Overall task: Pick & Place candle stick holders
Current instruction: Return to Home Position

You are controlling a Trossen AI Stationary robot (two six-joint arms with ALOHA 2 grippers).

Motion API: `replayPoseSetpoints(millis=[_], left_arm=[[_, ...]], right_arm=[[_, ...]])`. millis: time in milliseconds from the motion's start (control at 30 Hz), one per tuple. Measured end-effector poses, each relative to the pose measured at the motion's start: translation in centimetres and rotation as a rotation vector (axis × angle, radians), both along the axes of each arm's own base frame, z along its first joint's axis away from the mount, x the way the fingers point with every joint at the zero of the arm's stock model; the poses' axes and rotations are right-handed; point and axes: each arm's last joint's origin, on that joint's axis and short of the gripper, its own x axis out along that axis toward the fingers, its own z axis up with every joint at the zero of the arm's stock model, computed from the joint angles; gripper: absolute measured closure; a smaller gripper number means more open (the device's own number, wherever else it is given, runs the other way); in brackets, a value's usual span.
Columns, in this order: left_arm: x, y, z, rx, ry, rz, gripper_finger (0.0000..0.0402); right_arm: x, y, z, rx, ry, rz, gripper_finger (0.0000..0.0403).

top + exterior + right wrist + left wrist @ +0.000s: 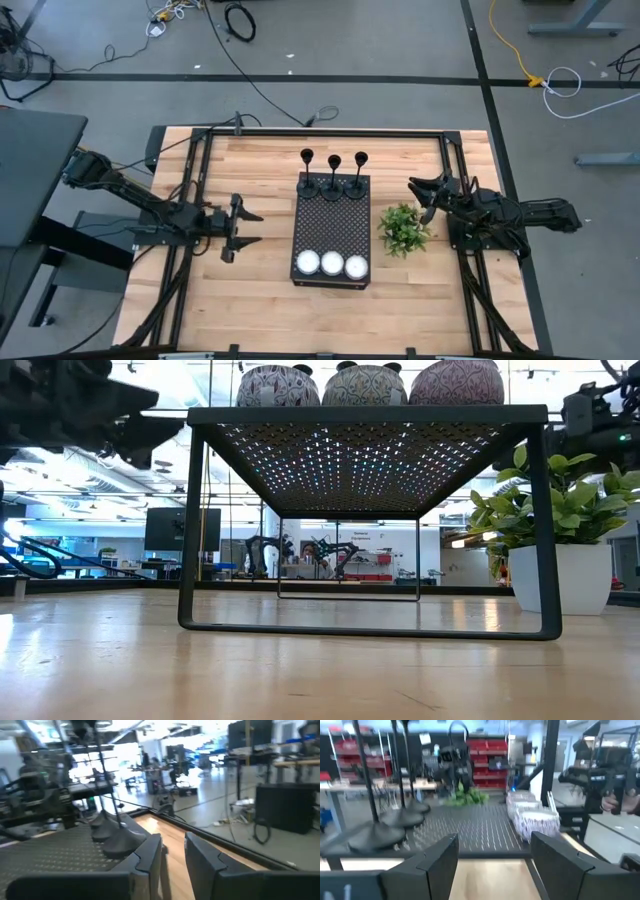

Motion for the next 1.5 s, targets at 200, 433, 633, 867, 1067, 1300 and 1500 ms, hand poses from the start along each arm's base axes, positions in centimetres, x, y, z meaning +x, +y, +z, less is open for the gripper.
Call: replayPoseSetpoints(millis=[200, 433, 633, 867, 1067, 1300, 1500], left_arm=[[0.0, 0.1, -0.2, -0.182, 0.021, 0.000, 0.0154], [0.0, 0.0, -0.2, -0.238, 0.022, -0.006, 0.0154], [-0.2, 0.2, 0.1, -0.249, -0.002, -0.011, 0.0154], [-1.5, 0.6, 1.4, -0.384, -0.073, -0.078, 0.0154], [-3.2, 1.2, 3.2, -0.602, -0.224, -0.194, 0.0154], [-4.8, 2.3, 4.6, -0.522, -0.396, -0.181, 0.0154], [-4.8, 2.2, 3.1, -0.218, -0.256, -0.228, 0.0154]], right_arm=[[0.0, -0.1, -0.1, 0.051, -0.015, -0.029, 0.0317], [0.0, -0.1, -0.1, 0.050, -0.015, -0.027, 0.0317], [0.1, -0.1, -0.1, 0.050, -0.014, -0.024, 0.0317], [0.1, -0.1, -0.1, 0.049, -0.015, -0.024, 0.0317], [0.1, -0.1, -0.1, 0.049, -0.014, -0.025, 0.0317], [0.1, -0.1, -0.1, 0.049, -0.014, -0.025, 0.0317], [0.1, -0.1, -0.1, 0.049, -0.014, -0.025, 0.0317]])
